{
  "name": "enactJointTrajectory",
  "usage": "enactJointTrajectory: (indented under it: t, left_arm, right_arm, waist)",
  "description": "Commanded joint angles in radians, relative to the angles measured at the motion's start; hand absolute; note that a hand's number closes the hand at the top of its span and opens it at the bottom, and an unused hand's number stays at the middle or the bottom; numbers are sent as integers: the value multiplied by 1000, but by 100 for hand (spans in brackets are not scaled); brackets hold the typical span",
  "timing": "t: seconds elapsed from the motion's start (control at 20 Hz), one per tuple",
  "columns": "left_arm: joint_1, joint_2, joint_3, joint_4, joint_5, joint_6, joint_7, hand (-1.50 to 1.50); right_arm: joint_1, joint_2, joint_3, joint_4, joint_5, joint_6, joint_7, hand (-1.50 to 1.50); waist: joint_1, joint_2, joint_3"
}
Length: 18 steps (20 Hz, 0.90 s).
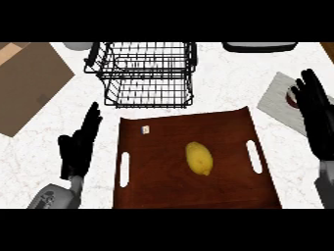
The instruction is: Pick the lemon from the tray and place it in the tiered basket
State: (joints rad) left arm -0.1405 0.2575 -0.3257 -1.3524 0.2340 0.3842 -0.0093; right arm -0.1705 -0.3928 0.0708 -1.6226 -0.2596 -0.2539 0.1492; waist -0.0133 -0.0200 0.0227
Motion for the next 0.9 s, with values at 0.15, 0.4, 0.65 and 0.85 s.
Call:
enactJointTrajectory:
  t: [0.15, 0.4, 0.65, 0.85]
  left_arm:
    - [-87, 24, -24, -21, -20, -103, -16, 0]
    - [-42, 29, -46, 26, 22, -247, -127, 0]
    - [-25, 27, -27, 13, 18, -263, -112, 0]
    - [44, 68, 0, -1, 37, -291, -149, 0]
  right_arm:
    - [-154, 251, 262, 80, 206, -188, 56, -150]
    - [-225, 384, 400, 313, 264, -393, 43, -150]
    - [-286, 390, 550, 366, 262, -557, -146, -150]
    - [-395, 279, 576, 278, 494, -489, 207, -150]
  waist:
    - [45, 24, -24]
    - [68, 36, -23]
    - [34, 22, -22]
    - [14, 9, -26]
